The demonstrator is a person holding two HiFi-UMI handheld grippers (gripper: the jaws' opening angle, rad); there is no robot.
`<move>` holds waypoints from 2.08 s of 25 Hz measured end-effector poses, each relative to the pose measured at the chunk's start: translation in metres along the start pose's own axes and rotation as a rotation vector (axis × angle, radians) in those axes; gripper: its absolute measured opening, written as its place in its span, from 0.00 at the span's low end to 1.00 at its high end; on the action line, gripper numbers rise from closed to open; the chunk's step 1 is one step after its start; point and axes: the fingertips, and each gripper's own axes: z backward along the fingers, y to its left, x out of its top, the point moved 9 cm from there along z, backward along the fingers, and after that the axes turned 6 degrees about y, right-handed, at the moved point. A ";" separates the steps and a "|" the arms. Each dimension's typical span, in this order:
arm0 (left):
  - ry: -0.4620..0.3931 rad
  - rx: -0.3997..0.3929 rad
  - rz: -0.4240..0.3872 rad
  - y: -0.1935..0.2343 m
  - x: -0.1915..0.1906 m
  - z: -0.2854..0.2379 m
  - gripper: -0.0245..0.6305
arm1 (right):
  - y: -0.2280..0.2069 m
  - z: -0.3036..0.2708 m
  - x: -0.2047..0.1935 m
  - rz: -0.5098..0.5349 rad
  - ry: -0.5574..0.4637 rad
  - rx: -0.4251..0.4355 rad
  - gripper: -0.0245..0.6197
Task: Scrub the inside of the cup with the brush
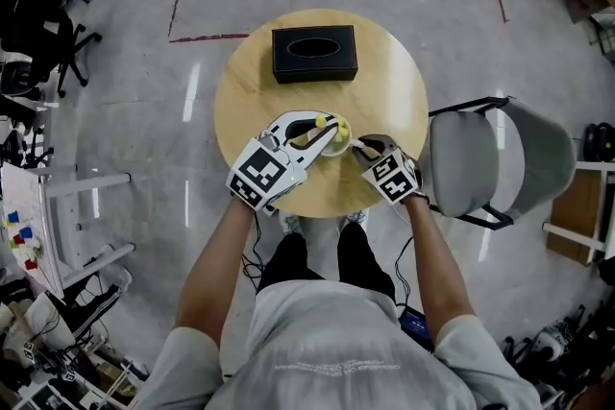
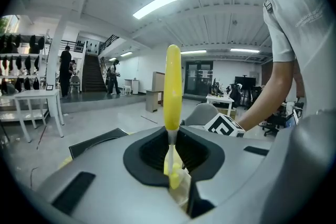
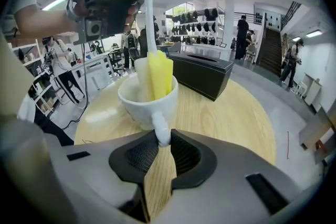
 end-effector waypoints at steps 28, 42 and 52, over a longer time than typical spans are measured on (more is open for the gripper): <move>0.027 0.127 -0.027 0.005 -0.005 0.003 0.12 | -0.002 0.003 -0.003 0.017 0.004 -0.010 0.19; 0.139 0.231 -0.025 0.003 -0.029 -0.002 0.14 | 0.000 0.001 -0.002 0.031 -0.002 -0.018 0.19; 0.145 0.217 0.018 0.002 -0.030 0.006 0.13 | 0.000 0.001 -0.007 -0.023 -0.024 -0.025 0.19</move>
